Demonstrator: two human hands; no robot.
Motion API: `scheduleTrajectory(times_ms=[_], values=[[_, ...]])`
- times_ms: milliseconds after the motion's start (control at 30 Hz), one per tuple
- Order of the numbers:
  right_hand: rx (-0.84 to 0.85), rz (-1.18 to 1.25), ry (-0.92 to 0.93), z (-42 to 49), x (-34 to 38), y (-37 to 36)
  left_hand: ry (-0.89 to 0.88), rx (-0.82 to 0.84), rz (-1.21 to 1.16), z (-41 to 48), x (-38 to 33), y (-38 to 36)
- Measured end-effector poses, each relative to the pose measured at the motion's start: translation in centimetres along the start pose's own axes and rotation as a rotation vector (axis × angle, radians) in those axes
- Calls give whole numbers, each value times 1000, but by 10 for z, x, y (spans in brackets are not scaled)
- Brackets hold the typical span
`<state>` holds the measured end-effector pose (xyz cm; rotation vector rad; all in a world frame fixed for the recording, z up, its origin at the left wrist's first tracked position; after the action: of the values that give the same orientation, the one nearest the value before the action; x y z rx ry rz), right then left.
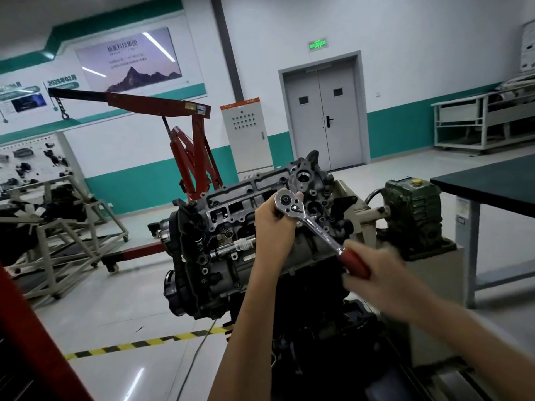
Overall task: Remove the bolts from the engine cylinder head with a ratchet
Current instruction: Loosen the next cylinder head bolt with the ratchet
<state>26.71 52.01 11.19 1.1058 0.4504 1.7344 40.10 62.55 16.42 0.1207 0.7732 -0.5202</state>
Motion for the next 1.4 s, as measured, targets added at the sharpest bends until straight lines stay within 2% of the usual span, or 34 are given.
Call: scheduleTrajectory(times_ms=[100,200,300,400,467,533,600,767,867,967,1100,1200,1300,1400], values=[[-145,303,-140,-16,37,-53,0,-17,-25,-1,-2,-2],[-135,461,-156,-14,61,-79,-22,-5,-43,0,-2,-1],[-22,309,-86,-13,38,-48,-16,8,-19,1,0,-2],[113,-17,41,-1,2,12,5,47,-13,4,-1,-5],[141,-218,108,17,-10,42,2,54,-1,5,0,-2],[133,-272,119,26,-12,47,-16,51,-8,3,0,1],[99,-189,60,16,-10,30,-37,45,-18,1,2,2],[-147,329,-163,-22,45,-53,-41,21,-25,-1,3,-1],[-145,511,-194,-17,70,-84,-27,47,-54,-2,2,-1],[-32,346,-113,-15,45,-53,-19,24,-32,1,2,1],[158,-104,57,10,-3,29,5,63,-3,6,0,0],[128,-262,117,28,-11,56,-2,62,21,6,0,-2],[71,-58,-6,8,-3,22,-43,45,8,3,2,-3],[-131,285,-147,-22,32,-41,-54,31,-1,1,1,-5]])
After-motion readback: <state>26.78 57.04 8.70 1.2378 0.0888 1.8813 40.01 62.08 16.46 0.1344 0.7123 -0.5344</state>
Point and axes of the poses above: each hand's wrist, its own z-axis towards the middle knuckle, its own y-axis out of the back of the hand, x = y × z, the point moved 2 cm from there along z, towards the middle knuckle, and after that the axes turned 15 degrees about -z, right-handed, at the moved point
